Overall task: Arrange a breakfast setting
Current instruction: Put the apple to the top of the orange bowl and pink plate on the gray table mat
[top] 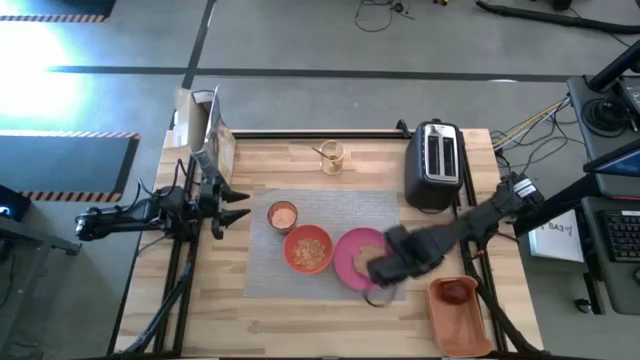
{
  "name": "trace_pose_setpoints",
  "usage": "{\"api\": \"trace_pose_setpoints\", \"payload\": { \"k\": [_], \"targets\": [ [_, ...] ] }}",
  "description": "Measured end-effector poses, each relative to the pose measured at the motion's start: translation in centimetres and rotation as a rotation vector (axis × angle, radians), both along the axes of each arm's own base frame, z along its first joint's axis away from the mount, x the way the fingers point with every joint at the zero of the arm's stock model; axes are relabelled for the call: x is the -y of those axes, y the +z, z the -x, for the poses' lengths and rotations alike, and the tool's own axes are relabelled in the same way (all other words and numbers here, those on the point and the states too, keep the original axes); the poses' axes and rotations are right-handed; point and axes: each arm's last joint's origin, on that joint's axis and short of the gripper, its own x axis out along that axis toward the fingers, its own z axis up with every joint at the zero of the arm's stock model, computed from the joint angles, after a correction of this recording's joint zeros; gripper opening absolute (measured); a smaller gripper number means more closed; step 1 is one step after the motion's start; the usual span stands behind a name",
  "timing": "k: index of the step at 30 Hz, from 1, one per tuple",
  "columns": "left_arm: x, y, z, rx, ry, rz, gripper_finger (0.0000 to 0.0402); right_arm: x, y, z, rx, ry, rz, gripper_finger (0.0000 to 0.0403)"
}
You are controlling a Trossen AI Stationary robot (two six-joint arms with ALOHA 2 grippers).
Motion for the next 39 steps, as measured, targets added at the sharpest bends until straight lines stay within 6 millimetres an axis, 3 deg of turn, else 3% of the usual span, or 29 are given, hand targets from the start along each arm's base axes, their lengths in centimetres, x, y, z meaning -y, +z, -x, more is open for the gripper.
{"api": "trace_pose_setpoints", "payload": {
  "k": [7, 14, 21, 28, 33, 39],
  "targets": [
    [0.0, 0.0, 0.0, -0.004, -0.001, -0.029, 0.0212, -5.5, 0.1, 4.7, -0.147, -0.049, -0.033, 0.0187],
    [0.0, 0.0, 0.0, -0.004, -0.001, -0.027, 0.0212, -8.0, 0.1, 7.2, -0.157, 0.105, -0.012, 0.0187],
    [0.0, 0.0, 0.0, -0.003, 0.0, -0.018, 0.0212, -8.8, -0.2, 8.2, -0.165, 0.225, 0.0, 0.0187],
    [0.0, -0.1, 0.0, -0.01, 0.0, -0.017, 0.0212, -8.8, -1.4, 8.9, -0.285, 0.083, -0.05, 0.019],
    [0.0, -0.2, 0.0, -0.019, -0.001, -0.012, 0.0212, -9.0, -2.2, 9.2, -0.391, 0.059, -0.142, 0.0215],
    [0.0, -0.2, 0.0, -0.014, 0.001, 0.014, 0.0212, -8.6, -3.5, 9.6, -0.44, 0.149, -0.136, 0.026]
  ]
}}
